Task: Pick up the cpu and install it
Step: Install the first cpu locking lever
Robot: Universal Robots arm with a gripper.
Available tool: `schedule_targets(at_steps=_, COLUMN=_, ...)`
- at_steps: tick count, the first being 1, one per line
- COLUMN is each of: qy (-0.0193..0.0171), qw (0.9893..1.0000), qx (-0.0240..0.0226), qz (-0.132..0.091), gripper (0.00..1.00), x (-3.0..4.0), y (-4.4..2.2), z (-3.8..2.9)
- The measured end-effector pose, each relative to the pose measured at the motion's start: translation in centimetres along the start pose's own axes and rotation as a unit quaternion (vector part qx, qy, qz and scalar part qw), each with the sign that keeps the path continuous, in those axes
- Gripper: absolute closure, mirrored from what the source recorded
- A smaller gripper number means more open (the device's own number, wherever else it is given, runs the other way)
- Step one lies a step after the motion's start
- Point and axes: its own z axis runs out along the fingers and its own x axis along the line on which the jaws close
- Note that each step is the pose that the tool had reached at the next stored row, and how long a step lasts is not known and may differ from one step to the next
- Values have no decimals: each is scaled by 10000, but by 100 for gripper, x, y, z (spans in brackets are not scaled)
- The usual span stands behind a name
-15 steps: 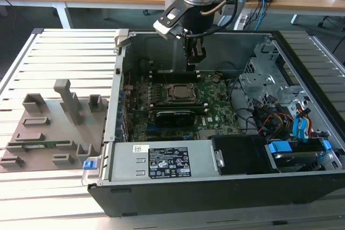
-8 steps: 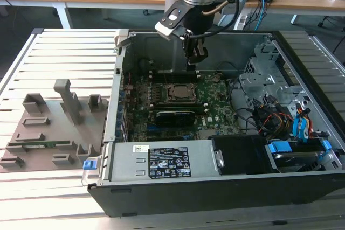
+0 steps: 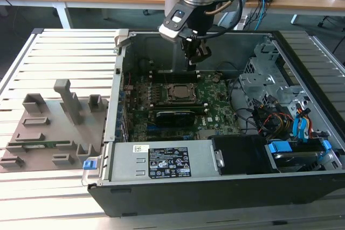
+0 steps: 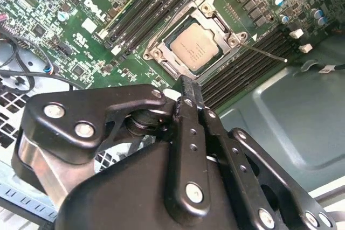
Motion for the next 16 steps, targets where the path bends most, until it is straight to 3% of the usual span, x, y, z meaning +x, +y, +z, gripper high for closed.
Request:
schedule_targets(at_steps=3, qy=1, qw=10000, qx=-3, qz=-76, gripper=89, x=0, y=0, z=0)
schedule_targets(at_steps=6, qy=4, qw=9992, qx=-15, qz=-405, gripper=89, x=0, y=0, z=0)
schedule_targets(at_steps=9, qy=5, qw=9984, qx=-21, qz=-569, gripper=89, x=0, y=0, z=0)
schedule_targets(at_steps=14, qy=8, qw=9960, qx=-33, qz=-888, gripper=89, x=0, y=0, z=0)
schedule_targets(at_steps=16, qy=10, qw=9946, qx=-39, qz=-1034, gripper=89, x=0, y=0, z=0)
